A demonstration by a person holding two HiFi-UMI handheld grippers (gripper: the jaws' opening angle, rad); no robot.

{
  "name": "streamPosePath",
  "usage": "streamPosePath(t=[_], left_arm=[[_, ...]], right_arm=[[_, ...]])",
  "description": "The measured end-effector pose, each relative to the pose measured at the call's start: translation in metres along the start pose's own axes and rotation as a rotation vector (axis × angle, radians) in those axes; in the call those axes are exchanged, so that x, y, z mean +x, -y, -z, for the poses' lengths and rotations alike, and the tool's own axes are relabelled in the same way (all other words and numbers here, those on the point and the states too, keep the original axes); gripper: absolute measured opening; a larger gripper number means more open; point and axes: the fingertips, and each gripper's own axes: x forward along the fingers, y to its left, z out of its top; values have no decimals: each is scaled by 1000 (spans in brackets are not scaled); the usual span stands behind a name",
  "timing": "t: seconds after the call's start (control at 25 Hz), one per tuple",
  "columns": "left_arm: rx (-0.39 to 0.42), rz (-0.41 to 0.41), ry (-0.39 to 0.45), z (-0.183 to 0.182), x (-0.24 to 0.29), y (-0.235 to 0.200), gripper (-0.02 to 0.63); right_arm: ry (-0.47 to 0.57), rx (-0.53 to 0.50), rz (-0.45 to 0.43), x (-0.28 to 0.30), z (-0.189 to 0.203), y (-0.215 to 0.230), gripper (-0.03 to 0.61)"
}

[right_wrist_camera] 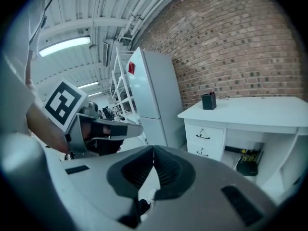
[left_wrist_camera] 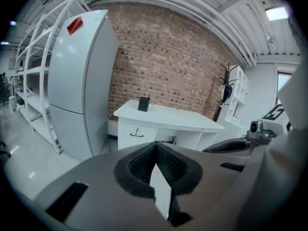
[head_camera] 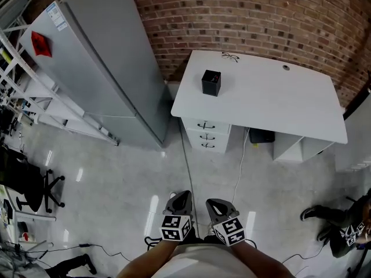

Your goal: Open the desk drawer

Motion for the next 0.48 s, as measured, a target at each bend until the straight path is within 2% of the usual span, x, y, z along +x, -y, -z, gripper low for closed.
streamPosePath(t=[0.24,0.48], left_arm=[[-14,80,-19,-12,39,-33,6],[-22,123,-29,-42,82,-103,6]], right_arm=[[-45,-14,38,48,-14,9,17],[-116,-4,78,122,-36,16,17]])
